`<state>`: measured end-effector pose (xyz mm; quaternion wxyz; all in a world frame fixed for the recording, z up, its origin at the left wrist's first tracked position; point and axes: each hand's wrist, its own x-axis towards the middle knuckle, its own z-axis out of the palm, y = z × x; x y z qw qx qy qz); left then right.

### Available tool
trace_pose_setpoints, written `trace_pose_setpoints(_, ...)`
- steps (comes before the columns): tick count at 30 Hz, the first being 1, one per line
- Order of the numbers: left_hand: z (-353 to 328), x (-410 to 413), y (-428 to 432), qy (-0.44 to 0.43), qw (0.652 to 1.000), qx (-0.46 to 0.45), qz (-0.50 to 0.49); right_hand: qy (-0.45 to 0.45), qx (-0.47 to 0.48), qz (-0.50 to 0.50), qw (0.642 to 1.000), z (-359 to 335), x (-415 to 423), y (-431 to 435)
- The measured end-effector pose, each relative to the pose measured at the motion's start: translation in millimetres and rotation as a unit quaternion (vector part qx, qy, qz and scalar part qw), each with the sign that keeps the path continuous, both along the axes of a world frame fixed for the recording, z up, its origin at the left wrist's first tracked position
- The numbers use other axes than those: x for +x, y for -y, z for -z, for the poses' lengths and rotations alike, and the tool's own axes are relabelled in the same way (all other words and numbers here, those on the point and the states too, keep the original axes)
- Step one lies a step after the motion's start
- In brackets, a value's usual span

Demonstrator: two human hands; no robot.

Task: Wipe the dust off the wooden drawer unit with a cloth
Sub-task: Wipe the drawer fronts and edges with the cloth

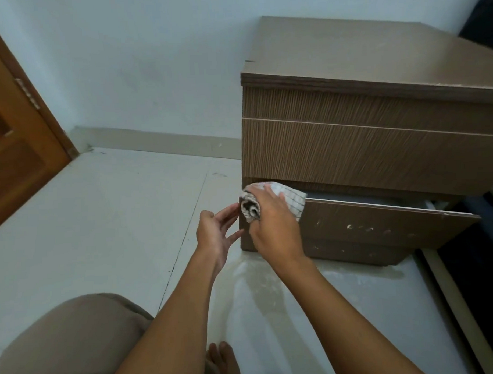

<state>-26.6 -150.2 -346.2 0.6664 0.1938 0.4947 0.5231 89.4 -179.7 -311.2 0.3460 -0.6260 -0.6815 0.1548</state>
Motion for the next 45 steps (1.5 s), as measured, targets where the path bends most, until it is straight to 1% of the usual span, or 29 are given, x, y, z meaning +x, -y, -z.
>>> trace_pose_setpoints(3, -1, 0, -1, 0.004, 1.000, 0.007, -0.008, -0.018, -0.058, -0.091, 0.994, -13, -9, -11)
trace_pose_setpoints(5, -1, 1, -2, -0.006, 1.000, 0.021, -0.022, -0.070, -0.093, -0.152, 0.982, -21, -12, -14)
trace_pose_setpoints(7, -2, 1, -3, -0.025, 0.999, 0.032, -0.017, -0.137, -0.083, -0.153, 0.975, -25, -9, -9)
trace_pose_setpoints(9, 0, 2, -4, -0.048, 0.998, 0.028, -0.007, -0.250, -0.059, -0.102, 0.961, -25, 1, 3)
trace_pose_setpoints(10, -1, 3, -4, -0.068, 0.997, 0.027, 0.000, -0.320, -0.051, -0.064, 0.944, -27, 9, 11)
trace_pose_setpoints(11, -1, 6, -4, -0.091, 0.995, 0.034, 0.010, -0.393, -0.054, -0.019, 0.918, -22, 18, 18)
trace_pose_setpoints(12, -2, 8, -4, -0.128, 0.991, 0.045, 0.018, -0.459, -0.067, 0.034, 0.885, -17, 28, 24)
trace_pose_setpoints(13, -4, 12, -4, -0.165, 0.984, 0.057, 0.016, -0.521, -0.086, 0.093, 0.844, -8, 40, 29)
trace_pose_setpoints(14, -6, 15, -5, -0.200, 0.978, 0.066, 0.010, -0.565, -0.107, 0.151, 0.804, 2, 51, 33)
trace_pose_setpoints(15, -8, 18, -6, -0.226, 0.972, 0.071, -0.004, -0.593, -0.124, 0.194, 0.771, 13, 63, 37)
trace_pose_setpoints(16, -9, 21, -7, -0.242, 0.968, 0.070, -0.015, -0.613, -0.130, 0.221, 0.747, 24, 74, 42)
trace_pose_setpoints(18, -10, 24, -9, -0.243, 0.968, 0.053, -0.029, -0.643, -0.126, 0.256, 0.710, 37, 92, 53)
trace_pose_setpoints(21, -13, 30, -13, -0.245, 0.968, 0.034, -0.040, -0.704, -0.139, 0.266, 0.644, 52, 116, 70)
trace_pose_setpoints(23, -14, 35, -16, -0.252, 0.966, 0.027, -0.052, -0.726, -0.146, 0.271, 0.616, 57, 128, 76)
trace_pose_setpoints(25, -16, 39, -19, -0.251, 0.966, 0.022, -0.063, -0.725, -0.131, 0.292, 0.610, 60, 138, 79)
trace_pose_setpoints(27, -17, 42, -22, -0.246, 0.967, 0.014, -0.069, -0.705, -0.103, 0.327, 0.621, 61, 149, 80)
trace_pose_setpoints(29, -20, 44, -25, -0.236, 0.969, 0.008, -0.072, -0.653, -0.067, 0.389, 0.647, 58, 160, 82)
trace_pose_setpoints(32, -22, 45, -30, -0.225, 0.972, 0.005, -0.074, -0.540, 0.001, 0.489, 0.686, 49, 180, 89)
trace_pose_setpoints(33, -22, 45, -31, -0.221, 0.973, 0.005, -0.073, -0.511, 0.030, 0.510, 0.691, 45, 187, 92)
trace_pose_setpoints(35, -21, 44, -31, -0.215, 0.974, 0.002, -0.071, -0.479, 0.078, 0.540, 0.688, 45, 202, 93)
trace_pose_setpoints(38, -20, 43, -32, -0.212, 0.975, 0.002, -0.065, -0.449, 0.118, 0.558, 0.688, 42, 222, 84)
trace_pose_setpoints(41, -22, 41, -32, -0.218, 0.974, 0.001, -0.056, -0.452, 0.132, 0.553, 0.687, 40, 235, 68)
trace_pose_setpoints(45, -26, 39, -34, -0.223, 0.974, -0.002, -0.040, -0.481, 0.145, 0.553, 0.665, 44, 250, 42)
